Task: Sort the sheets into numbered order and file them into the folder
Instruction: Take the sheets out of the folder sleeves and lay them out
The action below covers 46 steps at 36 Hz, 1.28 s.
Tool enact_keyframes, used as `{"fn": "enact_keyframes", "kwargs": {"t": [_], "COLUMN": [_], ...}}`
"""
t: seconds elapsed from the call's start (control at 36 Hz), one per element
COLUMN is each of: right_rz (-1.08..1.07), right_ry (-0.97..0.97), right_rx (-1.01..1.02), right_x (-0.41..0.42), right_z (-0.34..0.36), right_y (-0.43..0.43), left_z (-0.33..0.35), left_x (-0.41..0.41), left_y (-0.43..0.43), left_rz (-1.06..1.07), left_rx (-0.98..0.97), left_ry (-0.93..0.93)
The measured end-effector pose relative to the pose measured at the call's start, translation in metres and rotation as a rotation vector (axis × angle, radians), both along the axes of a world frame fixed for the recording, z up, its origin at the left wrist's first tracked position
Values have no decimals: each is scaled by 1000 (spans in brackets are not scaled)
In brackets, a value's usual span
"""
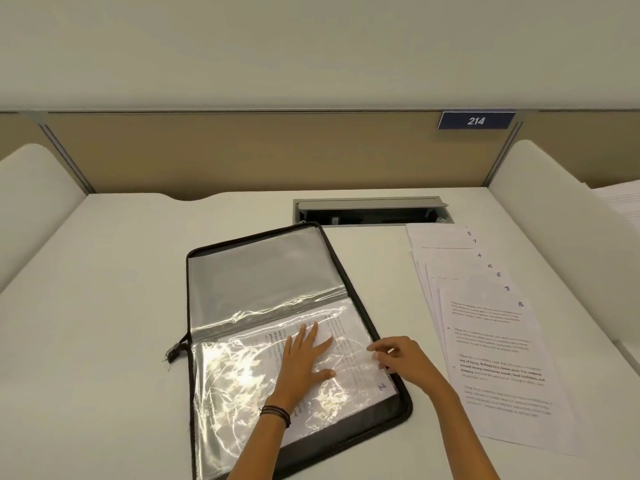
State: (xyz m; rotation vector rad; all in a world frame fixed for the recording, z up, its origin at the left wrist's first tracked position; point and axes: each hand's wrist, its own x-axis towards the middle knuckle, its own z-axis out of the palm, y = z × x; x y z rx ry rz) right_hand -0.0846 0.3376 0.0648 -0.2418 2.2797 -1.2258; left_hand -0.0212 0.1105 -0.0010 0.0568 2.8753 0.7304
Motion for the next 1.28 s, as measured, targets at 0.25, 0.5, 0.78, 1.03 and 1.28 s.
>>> {"fn": "enact_keyframes", "kwargs": {"t": [0.25,0.5,0.78,1.03,1.28], "right_rz": [-27,-181,-239,-335,-309], "right_ry": [-117,-178,-176,-243,-291], "right_rx": [-67,-429,-710,-851,-924], "right_x": [3,0,-11,-28,-27], "right_z": [15,34,38,28,29], "right_y": [-12,-18,-39,-63,-77], "left_z": [10,55,114,160,154], "left_x": [2,-4,8,15,9], "left_y": [-4,-15,-44,-52,-50], "left_rz": [63,211,176,115,22], "left_rx": [127,302,495,757,726], "left_ry": [-13,-20,-71,-36,-353]}}
